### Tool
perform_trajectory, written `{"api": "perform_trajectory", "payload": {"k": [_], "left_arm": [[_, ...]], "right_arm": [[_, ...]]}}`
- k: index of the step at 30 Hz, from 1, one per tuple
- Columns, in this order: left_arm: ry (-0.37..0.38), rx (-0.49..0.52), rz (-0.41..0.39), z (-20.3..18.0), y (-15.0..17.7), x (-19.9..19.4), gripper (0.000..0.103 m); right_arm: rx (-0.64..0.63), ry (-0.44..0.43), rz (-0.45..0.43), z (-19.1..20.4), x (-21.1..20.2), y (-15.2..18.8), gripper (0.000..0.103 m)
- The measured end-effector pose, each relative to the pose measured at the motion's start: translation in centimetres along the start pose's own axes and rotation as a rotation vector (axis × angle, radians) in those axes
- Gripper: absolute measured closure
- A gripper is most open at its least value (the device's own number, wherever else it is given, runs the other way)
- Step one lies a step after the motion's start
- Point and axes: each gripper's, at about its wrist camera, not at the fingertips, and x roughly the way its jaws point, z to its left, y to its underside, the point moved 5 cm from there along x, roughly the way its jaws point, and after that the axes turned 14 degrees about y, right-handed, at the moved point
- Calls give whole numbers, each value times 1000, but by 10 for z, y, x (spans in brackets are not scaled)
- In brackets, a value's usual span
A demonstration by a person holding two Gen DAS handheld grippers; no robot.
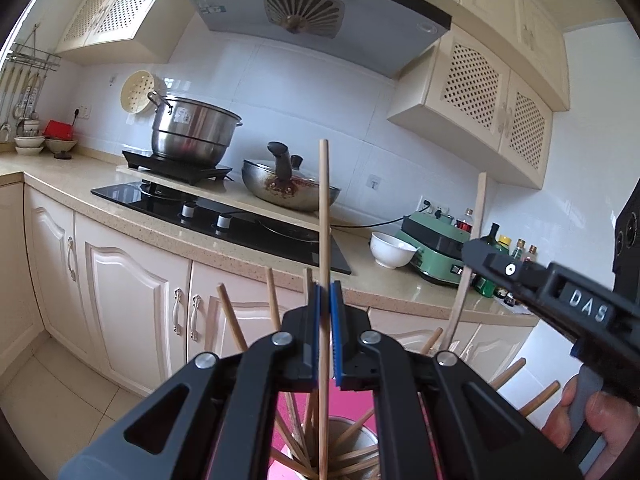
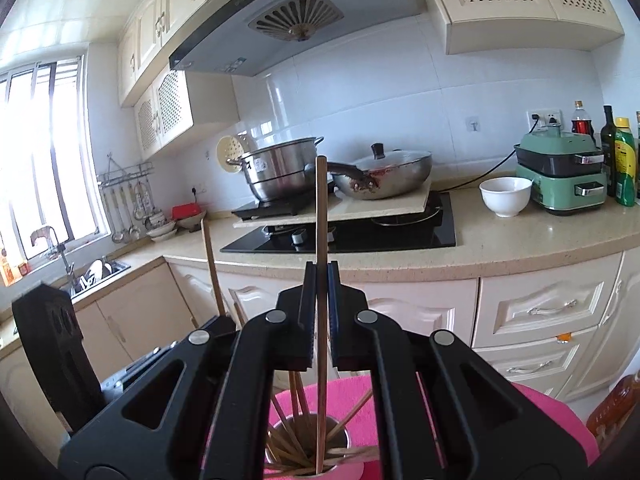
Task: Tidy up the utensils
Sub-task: 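Lift both held chopsticks over the pink cup and lower them inside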
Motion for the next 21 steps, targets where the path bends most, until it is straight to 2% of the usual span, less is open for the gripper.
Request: {"api": "perform_trajectory", "payload": {"k": [4,9,21], "left_arm": [[5,-4,-7,-5,0,-3,98],[-12,41,10,-12,7,-6,98],[-31,-24,80,-2,23,-10,97]], "right_arm": [[-27,-16,21,-1,0,6,97],[-55,-35,41,-1,-4,12,97],[-92,-45,131,-2,-8,40,97]]}}
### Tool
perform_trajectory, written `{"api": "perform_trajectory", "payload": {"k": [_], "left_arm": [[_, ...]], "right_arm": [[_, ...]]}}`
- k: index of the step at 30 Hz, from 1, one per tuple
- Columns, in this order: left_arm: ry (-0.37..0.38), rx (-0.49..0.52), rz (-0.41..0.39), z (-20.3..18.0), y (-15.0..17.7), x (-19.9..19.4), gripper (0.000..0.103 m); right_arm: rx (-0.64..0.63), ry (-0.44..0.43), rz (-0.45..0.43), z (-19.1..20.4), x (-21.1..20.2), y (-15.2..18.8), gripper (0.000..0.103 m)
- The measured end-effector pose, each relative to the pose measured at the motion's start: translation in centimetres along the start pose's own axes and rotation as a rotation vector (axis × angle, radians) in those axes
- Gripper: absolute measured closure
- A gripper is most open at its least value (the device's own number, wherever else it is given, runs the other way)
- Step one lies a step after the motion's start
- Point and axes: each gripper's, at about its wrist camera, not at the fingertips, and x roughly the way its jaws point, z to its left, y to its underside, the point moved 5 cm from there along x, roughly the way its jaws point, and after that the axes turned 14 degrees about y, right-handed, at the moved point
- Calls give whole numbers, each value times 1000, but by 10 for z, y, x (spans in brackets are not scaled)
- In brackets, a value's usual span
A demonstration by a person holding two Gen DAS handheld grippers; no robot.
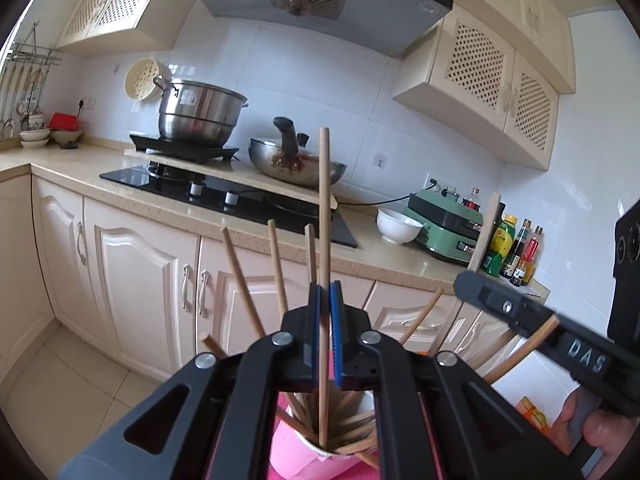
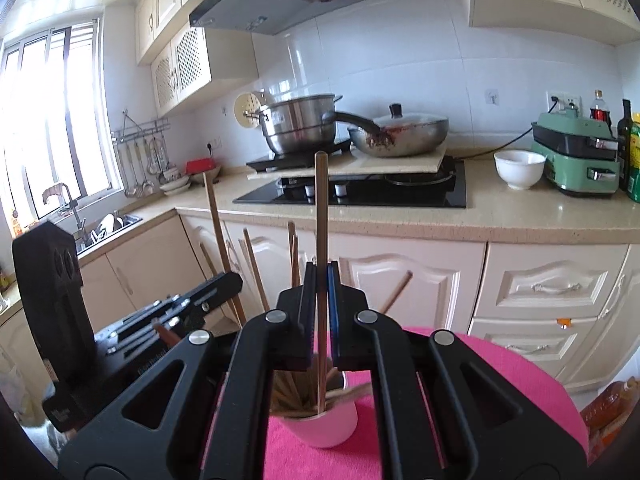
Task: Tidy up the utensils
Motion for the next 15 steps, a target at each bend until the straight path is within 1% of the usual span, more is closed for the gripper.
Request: {"api": "perform_trajectory", "payload": {"k": [1,2,3,5,7,12,14,15], "left_arm": [[4,-12,12,1,0,0,97],[5,-20,21,2,0,0,93],[1,-27,28,3,-1,-1,82],[-11,-37,40,4,-2,-3,72],[-17,-55,50,5,-5,-7,72],[-58,-56,107,3,-14,-19,59],[-74,-53,128,0,-19,-27,55],[-88,-50,136,-2,-22,-33,52]], "right_arm": [[-1,2,9,0,0,2,97],[-1,4,16,0,0,4,97],[-1,9,29,0,0,7,97],[-2,13,61,0,2,14,97],[-4,14,86,2,2,20,97],[12,35,117,3,-3,21,95],[18,52,124,3,-10,17,87],[20,58,121,3,-14,15,74]]}}
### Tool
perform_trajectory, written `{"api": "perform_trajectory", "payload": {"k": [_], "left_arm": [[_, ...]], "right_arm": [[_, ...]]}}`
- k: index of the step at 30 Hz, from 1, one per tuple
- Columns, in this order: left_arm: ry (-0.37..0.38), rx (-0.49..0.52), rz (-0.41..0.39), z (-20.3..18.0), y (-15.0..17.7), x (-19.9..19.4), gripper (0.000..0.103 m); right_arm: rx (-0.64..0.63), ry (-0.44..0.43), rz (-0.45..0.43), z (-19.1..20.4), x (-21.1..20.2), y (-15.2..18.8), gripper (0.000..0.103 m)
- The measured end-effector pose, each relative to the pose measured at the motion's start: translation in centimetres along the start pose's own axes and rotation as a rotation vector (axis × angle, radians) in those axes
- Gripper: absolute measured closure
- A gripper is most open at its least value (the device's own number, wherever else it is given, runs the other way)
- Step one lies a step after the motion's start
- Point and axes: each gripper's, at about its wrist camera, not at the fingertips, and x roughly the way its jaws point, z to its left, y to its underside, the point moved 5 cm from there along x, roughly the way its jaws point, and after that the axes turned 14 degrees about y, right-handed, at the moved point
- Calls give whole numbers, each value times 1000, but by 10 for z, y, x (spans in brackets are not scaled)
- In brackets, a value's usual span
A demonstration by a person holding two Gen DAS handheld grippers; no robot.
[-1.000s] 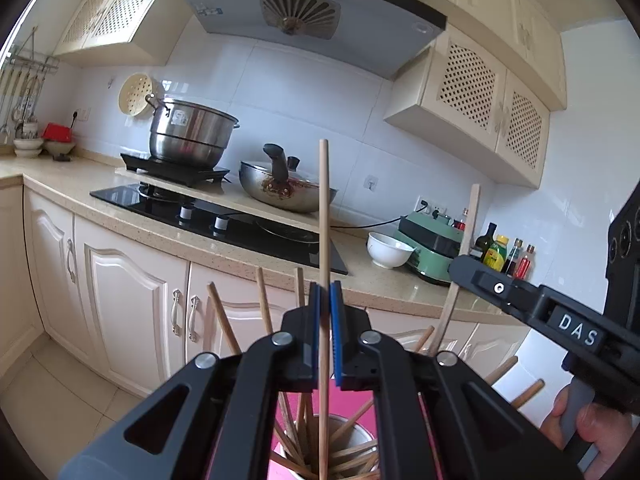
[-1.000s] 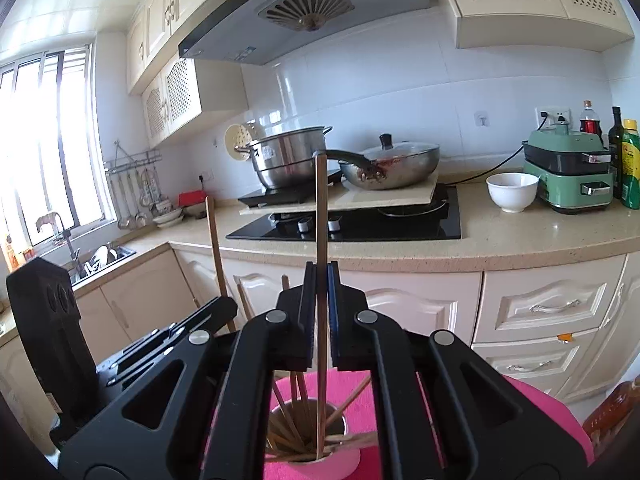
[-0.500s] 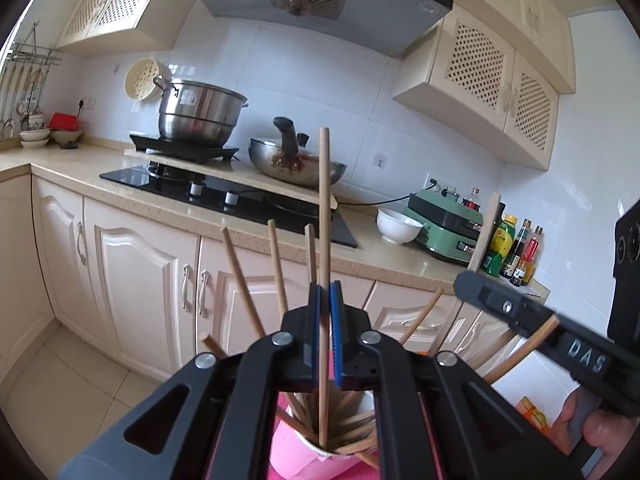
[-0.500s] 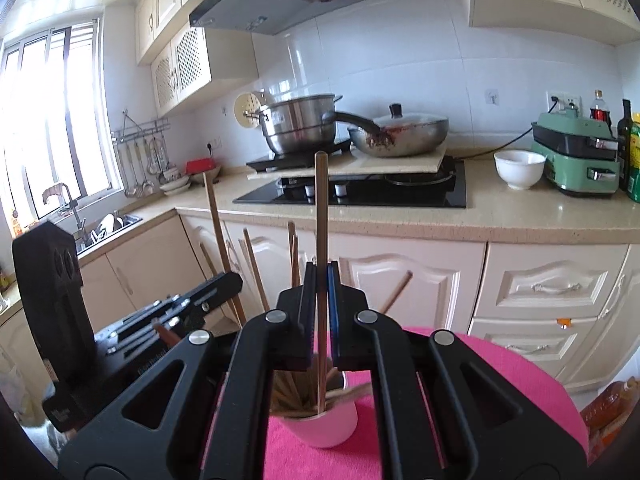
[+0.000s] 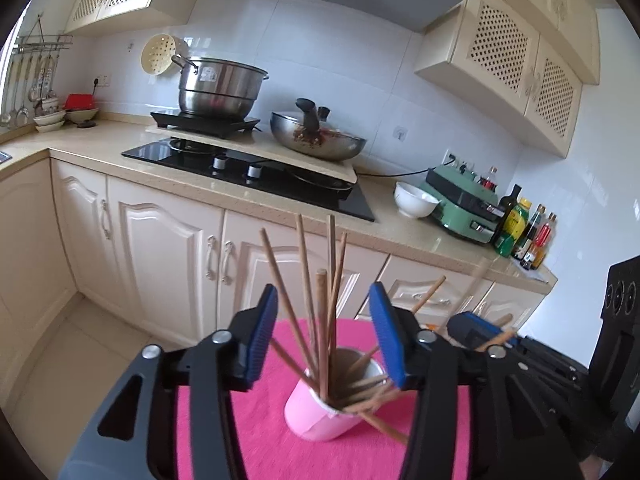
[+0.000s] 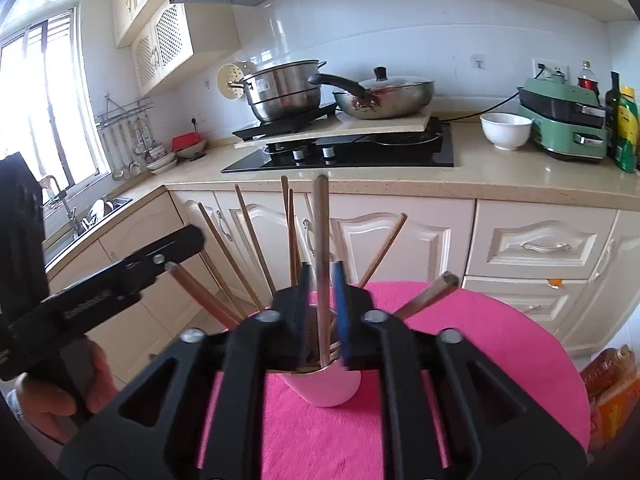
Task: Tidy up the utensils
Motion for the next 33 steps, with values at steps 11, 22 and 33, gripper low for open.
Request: {"api": "perform_trajectory", "payload": {"k": [11,22,33], "left_arm": [[-79,34,41,-17,-17,-103,48],[-50,162,-18,-51,-20,-295,44],[-59,213,-7,-68,-10,-450,36]], "right_arm": [[-16,86,-78,19,-96,-25,47],[-42,229,-136,111,-263,-1,43],[-10,280,-118,187,-406,35,40]]}}
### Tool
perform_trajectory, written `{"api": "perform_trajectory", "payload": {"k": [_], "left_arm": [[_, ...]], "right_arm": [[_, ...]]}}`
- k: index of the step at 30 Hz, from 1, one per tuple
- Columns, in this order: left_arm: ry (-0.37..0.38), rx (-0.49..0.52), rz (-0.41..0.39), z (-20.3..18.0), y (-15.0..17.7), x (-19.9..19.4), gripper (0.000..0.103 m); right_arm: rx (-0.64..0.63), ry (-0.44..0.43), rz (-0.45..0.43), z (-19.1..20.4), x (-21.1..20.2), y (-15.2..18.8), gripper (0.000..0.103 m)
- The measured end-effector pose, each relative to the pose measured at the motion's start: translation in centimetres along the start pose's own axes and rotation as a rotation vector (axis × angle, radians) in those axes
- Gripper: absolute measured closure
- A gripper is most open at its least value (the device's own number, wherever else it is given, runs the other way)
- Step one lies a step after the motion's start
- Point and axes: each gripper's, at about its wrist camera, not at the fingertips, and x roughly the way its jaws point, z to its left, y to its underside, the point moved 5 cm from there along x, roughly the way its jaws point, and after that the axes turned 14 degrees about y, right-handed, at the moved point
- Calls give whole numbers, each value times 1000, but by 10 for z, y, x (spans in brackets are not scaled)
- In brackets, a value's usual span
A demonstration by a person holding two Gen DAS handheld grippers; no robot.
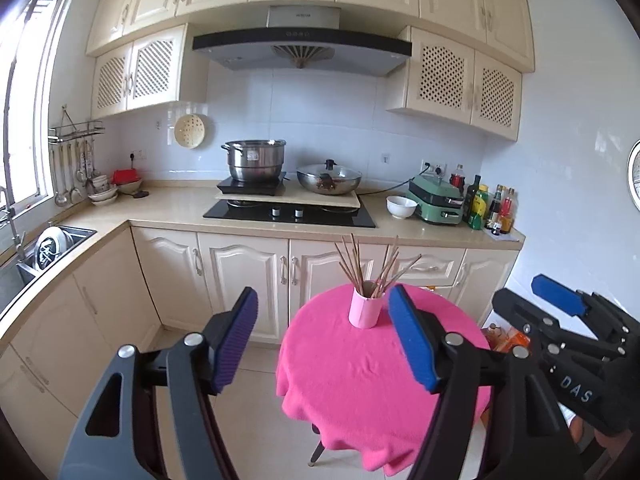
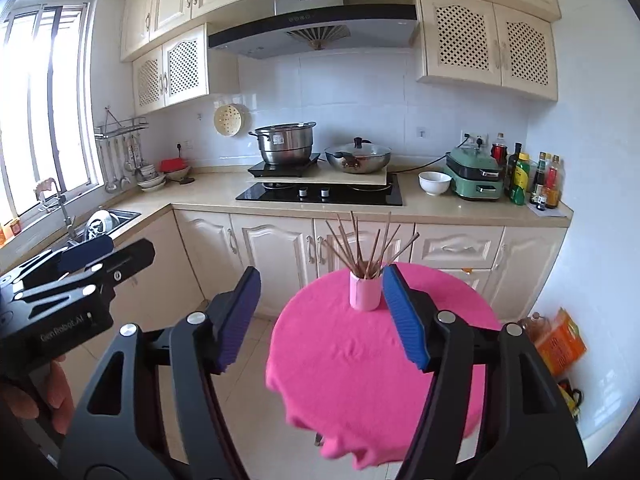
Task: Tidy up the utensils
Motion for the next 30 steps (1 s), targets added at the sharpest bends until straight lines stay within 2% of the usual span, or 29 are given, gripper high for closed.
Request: {"api": "perform_trajectory", "payload": {"k": [7,11,30], "left_arm": [[-30,-9,-21,1,-4,-45,32],[-37,-25,-20,2,-3,-52,32],[-94,66,-36,2,-10,-75,32]], "right_arm": [[7,9,-7,5,-38,-2,36],[8,17,-3,3,-46,-3,33],[20,2,-37,21,-69,-9,25]]}}
